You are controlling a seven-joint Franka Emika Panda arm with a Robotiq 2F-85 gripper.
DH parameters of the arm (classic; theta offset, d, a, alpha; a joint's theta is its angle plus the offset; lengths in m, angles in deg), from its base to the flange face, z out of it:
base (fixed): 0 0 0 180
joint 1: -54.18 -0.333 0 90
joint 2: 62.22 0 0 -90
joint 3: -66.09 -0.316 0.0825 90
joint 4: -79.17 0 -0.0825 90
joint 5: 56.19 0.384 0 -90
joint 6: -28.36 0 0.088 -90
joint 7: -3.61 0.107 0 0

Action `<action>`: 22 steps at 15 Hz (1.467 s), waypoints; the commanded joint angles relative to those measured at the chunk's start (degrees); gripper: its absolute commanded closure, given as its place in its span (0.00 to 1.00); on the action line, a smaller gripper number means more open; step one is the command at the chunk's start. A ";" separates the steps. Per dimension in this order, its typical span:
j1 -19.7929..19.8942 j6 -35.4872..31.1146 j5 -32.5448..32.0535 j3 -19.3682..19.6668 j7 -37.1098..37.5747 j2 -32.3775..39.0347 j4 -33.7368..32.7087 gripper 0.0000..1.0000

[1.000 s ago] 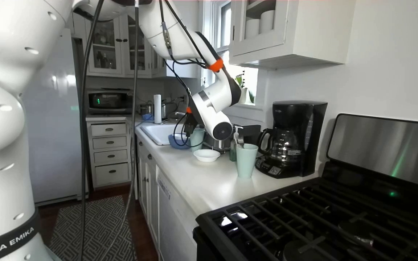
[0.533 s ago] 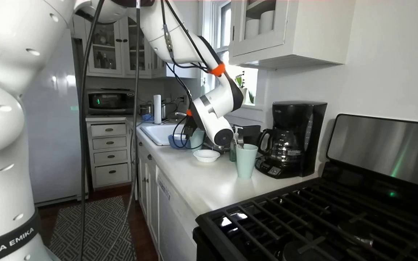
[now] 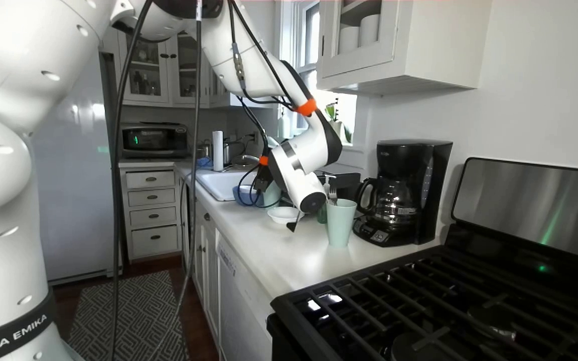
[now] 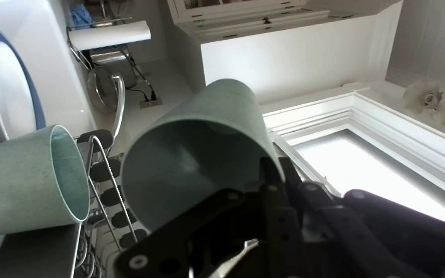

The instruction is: Empty the middle cup onto counter

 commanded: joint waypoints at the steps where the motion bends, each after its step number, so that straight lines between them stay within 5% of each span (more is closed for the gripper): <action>1: 0.43 3.30 0.56 0.49 0.90 1.41 -0.32 0.99; 11: -1.45 -4.62 -1.41 2.98 0.74 -4.85 5.27 0.99; 17: -3.90 -20.34 -3.25 4.04 -0.02 -16.48 13.00 0.99; 22: -6.16 -41.12 -9.01 2.32 0.79 -27.67 17.10 0.99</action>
